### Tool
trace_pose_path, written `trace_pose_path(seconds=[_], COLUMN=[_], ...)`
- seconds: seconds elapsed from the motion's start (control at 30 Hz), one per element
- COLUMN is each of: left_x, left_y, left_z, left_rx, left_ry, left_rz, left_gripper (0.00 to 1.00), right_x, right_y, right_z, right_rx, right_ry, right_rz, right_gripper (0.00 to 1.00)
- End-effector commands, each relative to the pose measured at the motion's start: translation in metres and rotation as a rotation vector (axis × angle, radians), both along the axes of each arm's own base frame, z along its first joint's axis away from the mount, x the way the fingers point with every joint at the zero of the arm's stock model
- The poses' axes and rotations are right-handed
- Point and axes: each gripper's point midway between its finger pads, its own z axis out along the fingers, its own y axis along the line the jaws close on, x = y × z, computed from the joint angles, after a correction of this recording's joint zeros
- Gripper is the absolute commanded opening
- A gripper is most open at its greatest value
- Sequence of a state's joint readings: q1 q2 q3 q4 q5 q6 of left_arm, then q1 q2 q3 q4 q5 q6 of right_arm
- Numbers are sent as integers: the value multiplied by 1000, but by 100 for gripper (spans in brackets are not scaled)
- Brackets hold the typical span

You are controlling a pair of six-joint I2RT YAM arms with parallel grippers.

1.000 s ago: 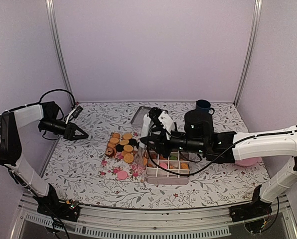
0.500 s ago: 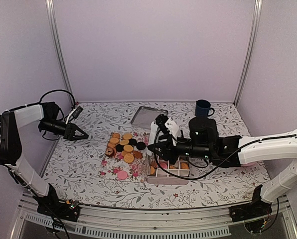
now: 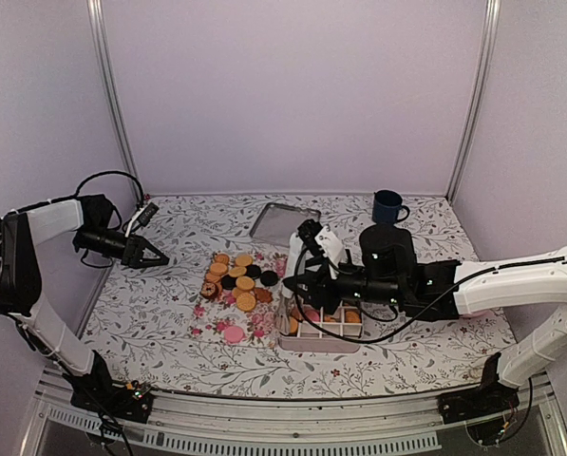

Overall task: Pack the cookies
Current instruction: Place the fake cookies in the empty pocket of the box, then pick up the fake cookies from the plate.

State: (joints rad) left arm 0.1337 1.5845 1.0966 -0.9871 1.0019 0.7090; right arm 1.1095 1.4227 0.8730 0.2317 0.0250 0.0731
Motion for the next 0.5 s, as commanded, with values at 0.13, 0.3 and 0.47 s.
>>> trace_pose_path(seconds=[0.13,0.3,0.47], left_x=[-2,-3,-2], left_y=[1,0,1], left_z=[1,2,2], left_rx=[-19,-18,-19], left_ry=[2,3,1], left_rz=[-5,-7,-7], left_gripper=[54,54,54], right_x=[3,4,6], right_y=[0,1,3], right_z=[10,15,30], right_rx=[35,41,58], right_ry=[-12,-26,-58], right_rz=[-14,-13,-13], right_gripper=[45,45,44])
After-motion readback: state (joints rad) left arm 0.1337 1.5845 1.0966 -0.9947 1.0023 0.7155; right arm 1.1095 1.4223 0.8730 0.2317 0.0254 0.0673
